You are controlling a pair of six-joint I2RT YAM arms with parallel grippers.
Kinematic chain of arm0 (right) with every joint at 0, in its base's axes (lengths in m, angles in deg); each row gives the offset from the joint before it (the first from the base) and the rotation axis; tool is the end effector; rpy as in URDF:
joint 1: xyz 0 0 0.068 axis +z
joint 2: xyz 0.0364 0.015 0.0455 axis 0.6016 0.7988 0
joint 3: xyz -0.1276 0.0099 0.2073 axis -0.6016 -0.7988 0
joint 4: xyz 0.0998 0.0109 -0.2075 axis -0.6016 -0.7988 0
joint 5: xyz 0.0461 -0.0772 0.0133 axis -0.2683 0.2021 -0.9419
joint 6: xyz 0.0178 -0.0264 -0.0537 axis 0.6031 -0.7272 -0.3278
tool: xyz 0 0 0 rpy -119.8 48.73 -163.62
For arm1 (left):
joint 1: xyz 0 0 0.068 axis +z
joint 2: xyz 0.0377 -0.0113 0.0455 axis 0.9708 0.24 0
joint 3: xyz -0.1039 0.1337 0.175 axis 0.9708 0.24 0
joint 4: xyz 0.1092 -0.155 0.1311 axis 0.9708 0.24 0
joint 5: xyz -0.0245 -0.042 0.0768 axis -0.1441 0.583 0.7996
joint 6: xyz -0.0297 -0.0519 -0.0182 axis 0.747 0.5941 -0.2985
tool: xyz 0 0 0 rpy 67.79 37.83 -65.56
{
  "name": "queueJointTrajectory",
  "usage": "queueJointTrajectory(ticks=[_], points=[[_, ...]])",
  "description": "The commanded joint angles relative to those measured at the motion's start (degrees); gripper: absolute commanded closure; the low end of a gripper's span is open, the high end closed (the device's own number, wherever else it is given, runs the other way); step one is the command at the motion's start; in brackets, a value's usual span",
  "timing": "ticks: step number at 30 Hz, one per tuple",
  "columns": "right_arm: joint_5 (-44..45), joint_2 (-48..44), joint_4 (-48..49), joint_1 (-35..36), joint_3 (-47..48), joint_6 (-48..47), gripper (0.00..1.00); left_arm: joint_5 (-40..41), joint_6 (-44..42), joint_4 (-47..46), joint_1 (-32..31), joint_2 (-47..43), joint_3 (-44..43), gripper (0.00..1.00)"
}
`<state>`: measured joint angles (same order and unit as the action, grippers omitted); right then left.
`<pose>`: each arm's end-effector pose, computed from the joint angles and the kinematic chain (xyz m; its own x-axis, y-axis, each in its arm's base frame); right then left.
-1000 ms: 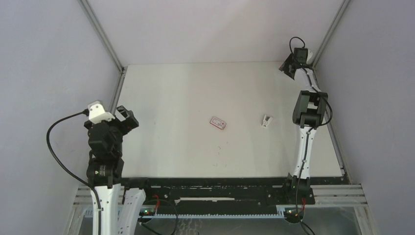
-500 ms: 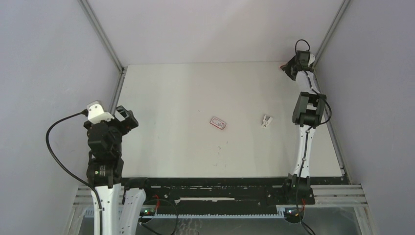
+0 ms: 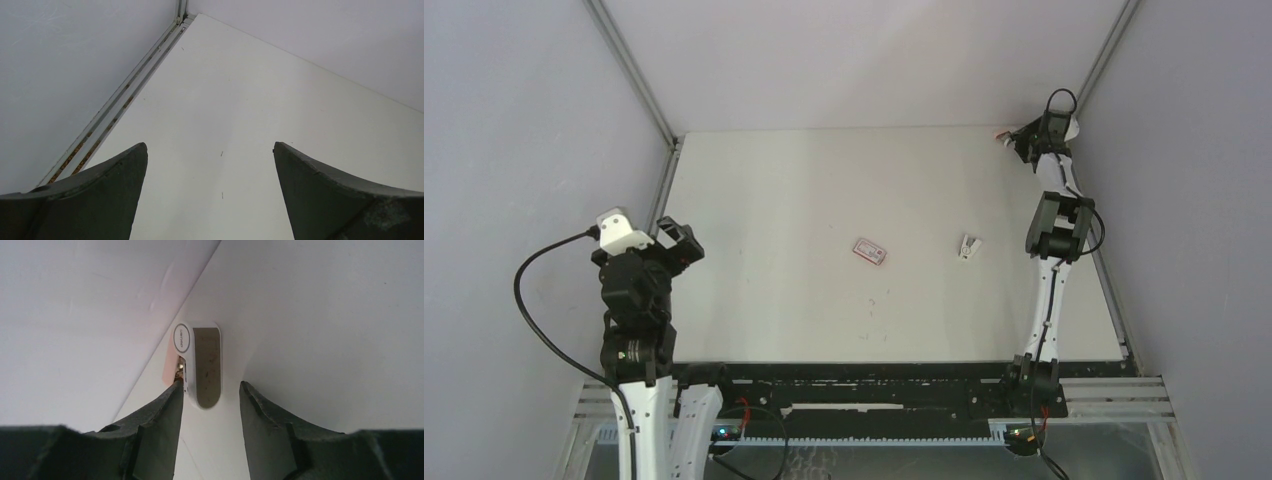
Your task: Load the staples into the stapler
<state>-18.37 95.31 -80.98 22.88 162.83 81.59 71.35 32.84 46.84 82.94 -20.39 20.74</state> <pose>0.5421 -0.1315 0.1238 -0.2283 0.8286 -0.5112 0.5040 0.5498 0.6661 0.1084 0.0223 0.3320 -0.0866 -0.2814 -0.9557 -0.3426 0.9092 -0.2367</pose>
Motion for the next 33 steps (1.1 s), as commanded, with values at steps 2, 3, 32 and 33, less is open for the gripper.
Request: queueJointTrajectory(ticks=[2,3,32,33], points=[[-2.41,1.77,4.22,-0.37,2.98,3.88,0.53,-2.13,0.76,-2.90,1.38,-0.30,0.94,0.00],[-2.75,2.24,4.19,-0.39,3.65,4.08,0.54,-2.27,0.77,-2.98,1.61,-0.27,0.89,0.00],[-11.11,-3.77,11.46,-1.29,-10.24,8.33,1.00,-2.81,1.39,-3.51,3.41,-1.85,1.44,0.00],[-12.23,-4.40,11.32,-1.47,-10.75,8.11,1.00,-2.81,1.37,-3.52,3.40,-1.95,1.48,0.00]])
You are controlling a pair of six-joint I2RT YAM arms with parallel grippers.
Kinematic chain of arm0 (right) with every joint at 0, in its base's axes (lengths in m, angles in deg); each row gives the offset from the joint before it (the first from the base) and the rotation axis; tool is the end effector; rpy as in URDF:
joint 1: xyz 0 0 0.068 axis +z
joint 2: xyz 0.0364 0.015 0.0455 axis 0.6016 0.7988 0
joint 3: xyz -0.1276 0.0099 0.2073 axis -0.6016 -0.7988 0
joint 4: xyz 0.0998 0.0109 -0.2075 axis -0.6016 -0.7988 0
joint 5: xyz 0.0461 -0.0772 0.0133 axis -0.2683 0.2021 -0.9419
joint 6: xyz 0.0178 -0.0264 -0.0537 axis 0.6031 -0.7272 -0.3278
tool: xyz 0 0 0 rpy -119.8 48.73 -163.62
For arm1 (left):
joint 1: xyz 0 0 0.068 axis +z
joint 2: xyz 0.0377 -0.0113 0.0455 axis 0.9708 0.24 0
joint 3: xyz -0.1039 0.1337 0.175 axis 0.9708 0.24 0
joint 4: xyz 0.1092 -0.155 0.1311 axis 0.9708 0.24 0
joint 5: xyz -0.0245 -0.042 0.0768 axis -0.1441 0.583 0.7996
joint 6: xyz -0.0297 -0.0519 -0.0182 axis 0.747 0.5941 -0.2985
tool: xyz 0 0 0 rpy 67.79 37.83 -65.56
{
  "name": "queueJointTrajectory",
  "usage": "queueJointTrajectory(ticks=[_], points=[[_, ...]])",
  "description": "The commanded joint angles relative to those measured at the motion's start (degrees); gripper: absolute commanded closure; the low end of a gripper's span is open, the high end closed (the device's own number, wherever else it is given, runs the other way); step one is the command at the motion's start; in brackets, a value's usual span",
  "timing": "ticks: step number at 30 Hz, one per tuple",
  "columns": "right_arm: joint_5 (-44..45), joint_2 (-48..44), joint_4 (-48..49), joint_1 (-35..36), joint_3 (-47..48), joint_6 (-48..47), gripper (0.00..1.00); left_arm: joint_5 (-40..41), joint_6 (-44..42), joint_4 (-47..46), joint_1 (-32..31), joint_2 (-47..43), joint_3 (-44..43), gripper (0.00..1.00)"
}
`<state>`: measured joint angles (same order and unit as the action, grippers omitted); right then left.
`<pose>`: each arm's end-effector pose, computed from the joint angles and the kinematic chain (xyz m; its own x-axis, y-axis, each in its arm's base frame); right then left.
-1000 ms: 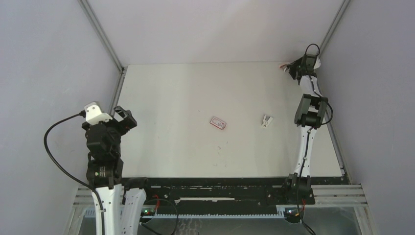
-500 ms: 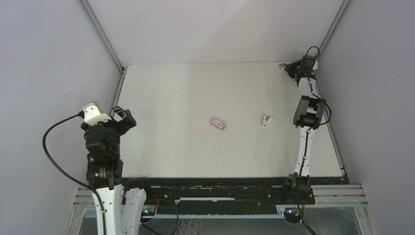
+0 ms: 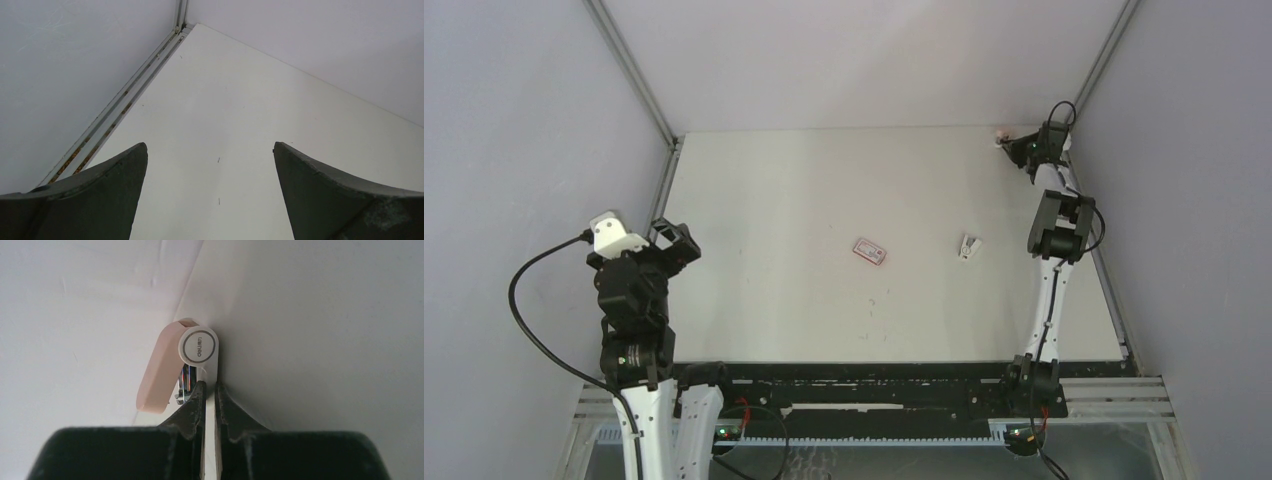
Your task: Load the staples into the stapler
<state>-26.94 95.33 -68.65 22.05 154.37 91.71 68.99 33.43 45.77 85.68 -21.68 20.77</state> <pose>0.5410 -0.1323 0.0991 -0.2091 0.9140 -0.3476 0.4250 0.4051 0.8095 0.1033 0.0249 0.3360 -0.0417 -0.2918 -0.9556 -0.3395 0.9036 -0.2612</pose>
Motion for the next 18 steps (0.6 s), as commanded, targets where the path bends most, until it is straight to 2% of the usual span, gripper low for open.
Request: queueJointTrajectory(ticks=[1,12,18], points=[[-4.79,-5.24,-0.99,-0.81,-3.75,-2.36,1.00,-0.45,0.80,-2.49,0.71,-0.75,1.47,0.00],[-13.58,-21.40,1.06,-1.42,-30.74,-9.31,1.00,-0.61,1.00,-2.86,0.73,-1.03,2.33,0.00],[-18.06,-28.40,-4.90,0.29,-39.69,-16.94,1.00,-4.11,3.23,-3.94,0.64,-0.32,3.30,0.03]])
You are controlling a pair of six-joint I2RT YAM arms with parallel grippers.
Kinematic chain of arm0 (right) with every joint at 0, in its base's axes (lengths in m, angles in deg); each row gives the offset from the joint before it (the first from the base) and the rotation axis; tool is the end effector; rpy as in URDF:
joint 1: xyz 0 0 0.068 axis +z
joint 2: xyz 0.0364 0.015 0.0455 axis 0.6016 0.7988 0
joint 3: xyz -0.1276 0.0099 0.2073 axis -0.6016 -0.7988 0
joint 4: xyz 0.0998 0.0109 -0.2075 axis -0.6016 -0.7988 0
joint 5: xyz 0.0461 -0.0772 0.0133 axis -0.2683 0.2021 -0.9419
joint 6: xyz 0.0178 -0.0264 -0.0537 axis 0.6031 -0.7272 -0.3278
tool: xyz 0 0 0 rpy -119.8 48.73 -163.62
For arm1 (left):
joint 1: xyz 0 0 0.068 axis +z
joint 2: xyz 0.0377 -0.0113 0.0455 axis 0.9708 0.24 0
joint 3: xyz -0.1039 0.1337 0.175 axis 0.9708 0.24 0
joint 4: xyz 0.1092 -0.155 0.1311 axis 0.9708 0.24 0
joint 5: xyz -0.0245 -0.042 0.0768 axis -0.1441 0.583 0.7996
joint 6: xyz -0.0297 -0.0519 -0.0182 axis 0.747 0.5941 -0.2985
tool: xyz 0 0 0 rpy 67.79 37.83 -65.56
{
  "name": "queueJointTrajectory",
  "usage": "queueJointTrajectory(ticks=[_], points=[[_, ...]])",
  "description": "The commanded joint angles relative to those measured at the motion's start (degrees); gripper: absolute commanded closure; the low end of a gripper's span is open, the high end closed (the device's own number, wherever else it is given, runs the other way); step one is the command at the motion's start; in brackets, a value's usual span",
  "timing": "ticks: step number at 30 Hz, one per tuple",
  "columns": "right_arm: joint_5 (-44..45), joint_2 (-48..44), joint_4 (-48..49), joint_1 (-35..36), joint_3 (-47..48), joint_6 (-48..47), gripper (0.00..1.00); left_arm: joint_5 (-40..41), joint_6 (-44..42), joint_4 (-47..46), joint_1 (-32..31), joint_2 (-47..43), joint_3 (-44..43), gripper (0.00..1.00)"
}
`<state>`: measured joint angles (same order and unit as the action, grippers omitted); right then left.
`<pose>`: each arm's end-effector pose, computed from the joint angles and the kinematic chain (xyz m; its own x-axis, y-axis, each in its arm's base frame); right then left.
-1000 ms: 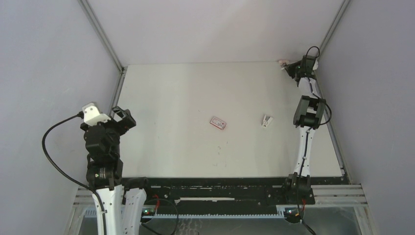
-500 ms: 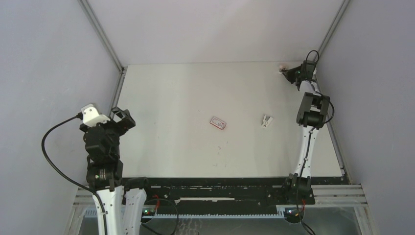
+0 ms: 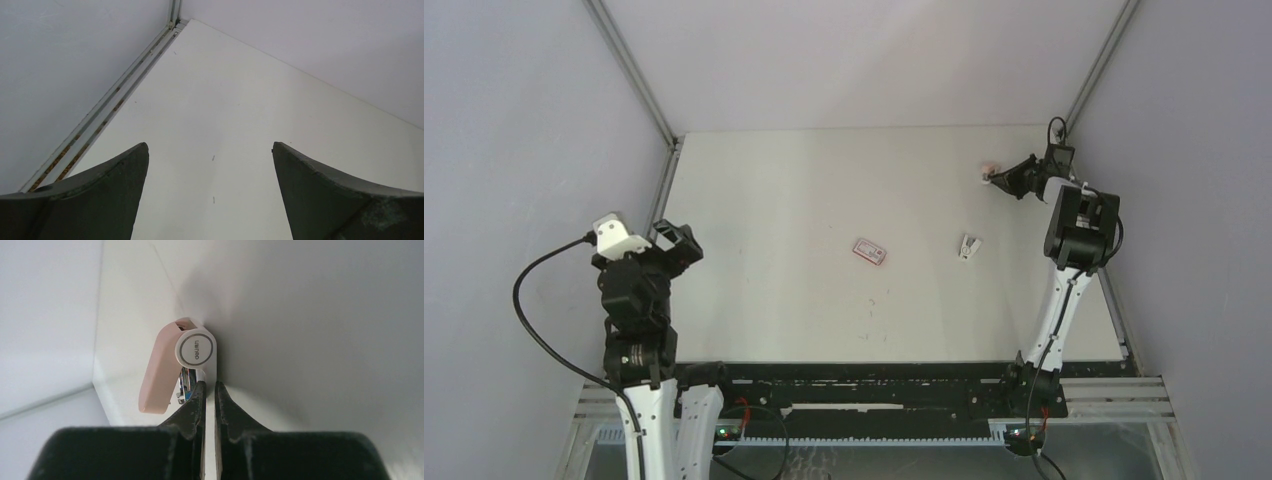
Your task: Load the staples into the stapler
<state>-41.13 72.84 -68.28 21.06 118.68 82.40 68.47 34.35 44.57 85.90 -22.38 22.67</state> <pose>0.4601 -0.1079 0.1082 -0.4940 0.8362 -0.2380 0.4255 0.4712 0.7726 0.1048 0.0251 0.3298 -0.0376 -0.3073 -0.9509 -0.3354 0.9002 -0.2777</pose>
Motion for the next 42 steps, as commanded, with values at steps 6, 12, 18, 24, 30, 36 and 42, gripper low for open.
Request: queueJointTrajectory(ticks=[6,12,18,24,30,36,42], points=[[-6.28,-10.69,-12.04,5.01,-8.71,-14.31,1.00,-9.81,7.91,-6.45,-2.94,1.45,5.66,0.07],[-4.35,-13.94,-17.77,12.33,-10.74,-20.52,1.00,-2.23,9.68,-7.53,-17.58,4.60,7.65,0.08],[-3.31,-15.46,-18.59,18.68,-13.27,-22.18,1.00,0.82,13.08,-11.59,-31.82,10.44,9.47,0.09],[-0.78,-18.72,-17.57,24.70,-19.86,-23.32,1.00,3.19,15.59,-17.05,-43.20,16.91,10.33,0.09],[3.51,-25.04,-15.14,27.84,-28.59,-23.61,1.00,-0.18,17.52,-22.11,-47.13,23.29,10.43,0.09],[5.10,-33.42,-13.02,26.30,-35.85,-24.60,0.83,0.05,17.46,-24.41,-49.35,28.87,8.78,0.09],[3.73,-46.88,-11.18,22.02,-41.45,-25.88,0.59,1.00,13.99,-26.84,-51.16,37.83,2.66,0.09]])
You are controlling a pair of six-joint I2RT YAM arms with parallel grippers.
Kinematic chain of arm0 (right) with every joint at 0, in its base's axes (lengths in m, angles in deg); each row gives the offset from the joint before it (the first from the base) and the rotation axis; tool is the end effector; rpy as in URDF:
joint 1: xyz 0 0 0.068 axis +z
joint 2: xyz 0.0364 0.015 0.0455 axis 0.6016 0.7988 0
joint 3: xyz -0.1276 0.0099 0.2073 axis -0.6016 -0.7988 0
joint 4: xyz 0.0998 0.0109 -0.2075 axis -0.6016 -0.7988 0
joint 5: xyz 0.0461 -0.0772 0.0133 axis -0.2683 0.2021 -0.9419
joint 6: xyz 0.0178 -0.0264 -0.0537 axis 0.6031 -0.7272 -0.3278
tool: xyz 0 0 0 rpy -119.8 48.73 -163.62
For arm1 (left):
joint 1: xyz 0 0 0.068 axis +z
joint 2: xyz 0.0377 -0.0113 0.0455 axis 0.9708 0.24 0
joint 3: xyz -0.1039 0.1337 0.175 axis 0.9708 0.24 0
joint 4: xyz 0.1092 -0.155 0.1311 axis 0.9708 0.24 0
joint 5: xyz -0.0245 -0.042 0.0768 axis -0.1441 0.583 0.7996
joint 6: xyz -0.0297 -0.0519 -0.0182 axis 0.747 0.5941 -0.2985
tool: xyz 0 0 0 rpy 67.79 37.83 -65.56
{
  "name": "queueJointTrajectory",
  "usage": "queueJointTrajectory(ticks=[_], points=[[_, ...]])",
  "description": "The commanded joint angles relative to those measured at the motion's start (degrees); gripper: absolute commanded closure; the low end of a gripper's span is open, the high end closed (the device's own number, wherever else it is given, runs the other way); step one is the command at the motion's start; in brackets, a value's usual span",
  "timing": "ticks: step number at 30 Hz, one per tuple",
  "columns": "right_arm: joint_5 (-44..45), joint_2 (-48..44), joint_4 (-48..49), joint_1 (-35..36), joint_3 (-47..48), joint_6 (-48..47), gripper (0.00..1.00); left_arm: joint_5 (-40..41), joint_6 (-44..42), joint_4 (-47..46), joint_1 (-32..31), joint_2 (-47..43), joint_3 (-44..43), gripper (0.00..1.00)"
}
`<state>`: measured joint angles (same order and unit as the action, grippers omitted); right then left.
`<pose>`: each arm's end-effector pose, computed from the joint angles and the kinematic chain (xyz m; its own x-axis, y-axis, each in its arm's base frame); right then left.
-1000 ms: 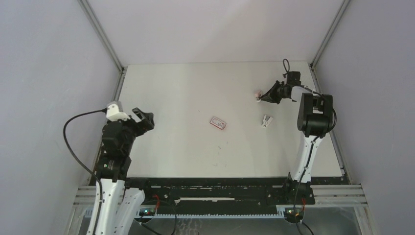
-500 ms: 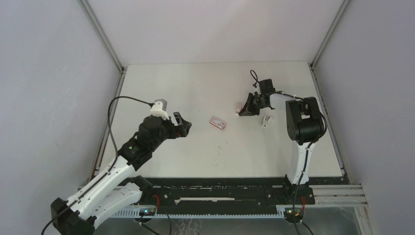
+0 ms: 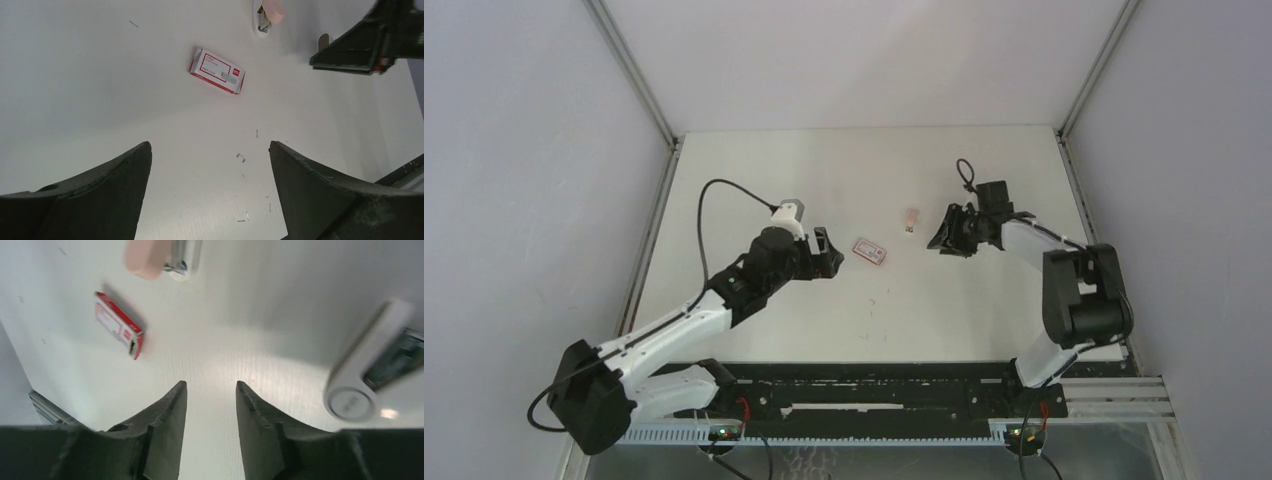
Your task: Load the staples into the stapler
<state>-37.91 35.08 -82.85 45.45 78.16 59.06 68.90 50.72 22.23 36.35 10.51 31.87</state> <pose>0.2993 0.0649 0.1429 -0.9177 0.2672 -0.2941 0.0635 0.8294 0.5551 0.1782 -0.1389 0.2352 -0.5914 -0.2233 -0.7749 0.2409 0.8681 -0.4340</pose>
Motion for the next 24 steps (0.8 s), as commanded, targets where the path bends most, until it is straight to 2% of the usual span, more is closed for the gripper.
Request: queueJointTrajectory(ticks=[1,5,9,14,17,24], points=[[0.82,-11.35,3.23,-3.08,-1.34,-2.87,0.54,0.89,-3.24,-4.56,-2.20,7.18,-8.51,0.09],[3.50,-21.37,3.45,-5.17,-4.13,-3.12,0.39,-0.65,-5.28,-5.80,-3.65,18.01,-16.54,0.09],[7.21,-29.46,6.36,-6.19,-8.50,-2.41,0.32,-4.14,-7.75,-5.68,-5.05,30.31,-28.25,0.10],[5.83,-36.38,8.21,-8.73,-12.77,-1.67,0.29,-8.00,-9.97,-2.75,-5.82,45.19,-41.72,0.11],[5.63,-39.12,9.09,-9.65,-14.03,-0.76,0.29,-7.09,-12.24,-0.28,-6.02,51.79,-48.52,0.11],[6.15,-43.52,10.04,-10.88,-16.85,0.46,0.31,-4.23,-15.06,2.82,-6.02,61.00,-58.21,0.11]])
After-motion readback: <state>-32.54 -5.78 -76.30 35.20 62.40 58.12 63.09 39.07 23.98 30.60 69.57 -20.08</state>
